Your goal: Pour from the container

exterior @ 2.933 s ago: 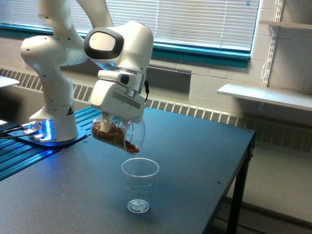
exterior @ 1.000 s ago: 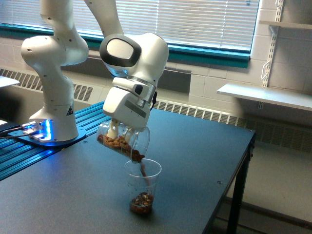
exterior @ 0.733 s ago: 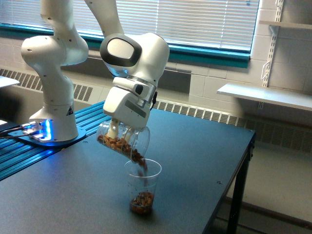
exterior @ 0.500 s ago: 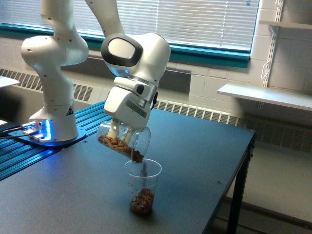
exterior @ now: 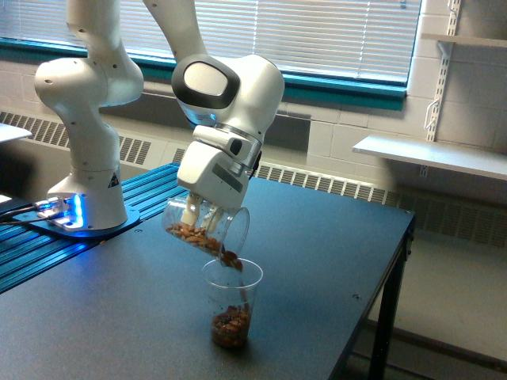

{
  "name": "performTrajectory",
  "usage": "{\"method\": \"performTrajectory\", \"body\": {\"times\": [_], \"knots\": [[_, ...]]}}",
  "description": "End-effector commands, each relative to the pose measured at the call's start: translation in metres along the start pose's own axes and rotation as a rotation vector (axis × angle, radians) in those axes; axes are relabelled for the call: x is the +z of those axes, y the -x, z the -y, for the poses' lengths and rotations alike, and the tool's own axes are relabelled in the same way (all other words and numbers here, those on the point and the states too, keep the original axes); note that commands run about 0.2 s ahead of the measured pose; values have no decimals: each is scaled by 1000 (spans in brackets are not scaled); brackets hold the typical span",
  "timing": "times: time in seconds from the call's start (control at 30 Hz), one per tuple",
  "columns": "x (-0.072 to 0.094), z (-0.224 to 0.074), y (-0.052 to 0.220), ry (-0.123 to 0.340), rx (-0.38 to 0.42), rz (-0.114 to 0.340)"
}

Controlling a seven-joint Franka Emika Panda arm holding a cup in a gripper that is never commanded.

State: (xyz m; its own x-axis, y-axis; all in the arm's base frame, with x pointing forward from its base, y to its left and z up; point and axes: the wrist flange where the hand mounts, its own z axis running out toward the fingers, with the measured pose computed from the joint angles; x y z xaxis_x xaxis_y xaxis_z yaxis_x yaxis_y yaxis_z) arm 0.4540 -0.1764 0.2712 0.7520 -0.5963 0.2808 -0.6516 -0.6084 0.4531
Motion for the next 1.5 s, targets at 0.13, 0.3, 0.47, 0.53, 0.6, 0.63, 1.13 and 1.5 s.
{"method": "performTrajectory", "body": {"times": [0.13,0.3,0.47,0.53,0.6,0.63,1.13,1.5], "knots": [[-3,7,-2,8,-53,5],[-2,7,-3,15,-63,6],[-1,5,-5,18,-62,6],[0,5,-6,22,-60,5],[0,4,-7,26,-56,4],[0,4,-7,27,-56,2],[-3,11,-10,58,-100,-9],[-6,11,-14,52,-117,-5]]}}
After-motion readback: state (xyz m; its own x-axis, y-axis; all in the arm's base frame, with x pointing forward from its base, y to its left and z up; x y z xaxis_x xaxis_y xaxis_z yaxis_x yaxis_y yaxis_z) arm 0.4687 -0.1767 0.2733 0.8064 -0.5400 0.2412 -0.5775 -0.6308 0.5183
